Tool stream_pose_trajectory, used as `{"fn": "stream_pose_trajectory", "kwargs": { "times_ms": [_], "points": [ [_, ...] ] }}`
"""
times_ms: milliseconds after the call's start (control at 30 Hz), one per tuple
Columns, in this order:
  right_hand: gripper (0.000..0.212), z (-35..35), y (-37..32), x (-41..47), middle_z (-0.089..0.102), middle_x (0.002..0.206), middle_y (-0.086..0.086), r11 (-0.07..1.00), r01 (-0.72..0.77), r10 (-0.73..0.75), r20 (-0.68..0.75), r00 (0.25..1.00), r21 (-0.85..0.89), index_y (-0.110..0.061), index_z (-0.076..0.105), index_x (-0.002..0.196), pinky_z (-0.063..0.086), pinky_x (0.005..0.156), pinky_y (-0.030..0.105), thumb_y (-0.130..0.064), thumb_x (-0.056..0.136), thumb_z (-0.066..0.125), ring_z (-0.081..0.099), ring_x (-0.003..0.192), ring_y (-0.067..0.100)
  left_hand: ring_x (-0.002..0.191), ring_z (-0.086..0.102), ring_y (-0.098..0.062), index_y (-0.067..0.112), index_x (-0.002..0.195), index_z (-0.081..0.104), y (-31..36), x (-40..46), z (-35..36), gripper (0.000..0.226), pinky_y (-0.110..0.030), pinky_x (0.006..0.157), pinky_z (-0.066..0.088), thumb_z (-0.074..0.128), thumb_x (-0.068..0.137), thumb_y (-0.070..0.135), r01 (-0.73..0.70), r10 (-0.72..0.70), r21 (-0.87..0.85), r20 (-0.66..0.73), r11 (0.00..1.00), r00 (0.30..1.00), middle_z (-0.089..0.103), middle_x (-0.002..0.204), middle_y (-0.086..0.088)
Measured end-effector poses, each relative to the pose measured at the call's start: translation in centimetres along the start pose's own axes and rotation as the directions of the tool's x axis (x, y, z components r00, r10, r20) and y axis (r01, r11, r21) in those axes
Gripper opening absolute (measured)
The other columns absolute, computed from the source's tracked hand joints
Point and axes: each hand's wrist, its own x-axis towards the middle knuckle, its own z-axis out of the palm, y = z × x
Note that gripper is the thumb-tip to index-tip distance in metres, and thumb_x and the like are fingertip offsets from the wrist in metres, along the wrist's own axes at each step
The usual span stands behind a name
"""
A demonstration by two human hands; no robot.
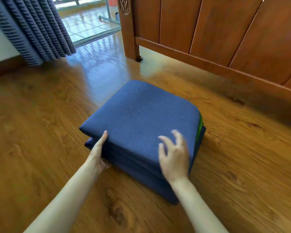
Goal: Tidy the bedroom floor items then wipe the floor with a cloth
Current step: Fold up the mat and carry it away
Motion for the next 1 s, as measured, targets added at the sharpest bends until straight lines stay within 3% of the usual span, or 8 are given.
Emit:
{"fn": "stream_pose_trajectory", "kwargs": {
  "times_ms": [100,167,233,367,467,667,800,1000],
  "points": [
    [0.067,-1.8,3.6,0.1,0.037,0.140,0.025,0.890,-0.456,0.455,0.021,0.890,0.001,-0.010,0.041,0.138,0.032,0.102,0.044,-0.030,0.081,0.070,0.037,0.127,0.040,0.116,0.050,-0.027,0.024,0.133,0.042,0.0,0.2,0.1,0.086,-0.052,0.097,0.039,0.070,0.062,0.061,0.093,-0.095,0.035,0.058,0.995,0.994,0.051,0.134,-0.002],
    [0.092,-2.2,4.2,-0.1,0.031,0.147,0.019,0.624,-0.741,0.685,0.282,0.672,0.249,-0.004,0.020,0.145,0.029,0.109,0.042,-0.039,0.078,0.072,0.033,0.133,0.033,0.122,0.047,-0.030,0.024,0.134,0.041,-0.4,0.4,0.2,0.095,-0.058,0.102,0.032,0.071,0.053,0.065,0.128,-0.131,0.043,0.089,0.991,0.987,0.050,0.132,-0.002],
    [0.097,-2.2,5.1,-0.5,0.033,0.148,0.013,0.415,-0.820,0.732,0.389,0.559,0.395,-0.003,0.018,0.146,0.031,0.110,0.044,-0.039,0.075,0.075,0.036,0.133,0.029,0.123,0.044,-0.030,0.022,0.129,0.041,-0.5,0.1,0.7,0.091,-0.060,0.105,0.028,0.070,0.055,0.066,0.133,-0.142,0.084,0.118,0.988,0.983,0.050,0.126,-0.003],
    [0.073,-2.5,5.6,-1.8,0.055,0.128,0.013,0.347,-0.823,0.718,0.437,0.542,0.450,0.003,0.044,0.129,0.047,0.095,0.040,-0.027,0.072,0.079,0.056,0.111,0.026,0.104,0.053,-0.028,0.017,0.112,0.050,0.3,-0.7,2.0,0.058,-0.051,0.099,0.037,0.068,0.072,0.055,0.119,-0.126,0.070,0.103,0.990,0.987,0.059,0.105,-0.005],
    [0.033,-3.7,5.4,-2.1,0.065,0.105,0.011,0.183,-0.828,0.641,0.574,0.509,0.529,0.001,0.058,0.100,0.053,0.081,0.035,-0.010,0.074,0.076,0.064,0.089,0.022,0.084,0.061,-0.018,0.016,0.098,0.057,0.8,-0.7,3.0,0.030,-0.036,0.072,0.049,0.070,0.077,0.034,-0.012,0.013,-0.011,0.055,1.000,0.998,0.065,0.101,-0.003],
    [0.030,-5.2,6.3,-2.7,0.070,0.101,0.006,0.267,-0.750,0.552,0.542,0.634,0.605,-0.006,0.062,0.100,0.052,0.080,0.027,-0.010,0.074,0.075,0.067,0.093,0.017,0.081,0.063,-0.015,0.001,0.120,0.055,0.5,1.2,5.1,0.049,-0.019,0.048,0.050,0.074,0.076,0.013,-0.233,0.231,-0.168,-0.035,0.958,0.972,0.065,0.111,-0.010],
    [0.055,-3.0,6.9,-4.4,0.064,0.115,0.010,0.255,-0.828,0.614,0.578,0.538,0.499,-0.002,0.053,0.119,0.051,0.084,0.029,-0.015,0.072,0.078,0.062,0.101,0.020,0.078,0.063,-0.015,0.006,0.108,0.058,-2.3,2.3,4.6,0.033,-0.026,0.059,0.050,0.072,0.078,0.009,-0.209,0.192,-0.186,-0.106,0.960,0.976,0.067,0.104,-0.008],
    [0.099,-1.5,7.4,-5.4,0.035,0.145,0.013,0.266,-0.871,0.719,0.518,0.464,0.412,-0.003,0.020,0.144,0.031,0.105,0.033,-0.031,0.071,0.080,0.040,0.127,0.024,0.089,0.057,-0.019,0.008,0.120,0.054,-3.1,3.0,3.8,0.056,-0.031,0.074,0.045,0.074,0.072,0.027,-0.133,0.124,-0.030,-0.206,0.991,0.971,0.060,0.109,-0.001]
  ]
}}
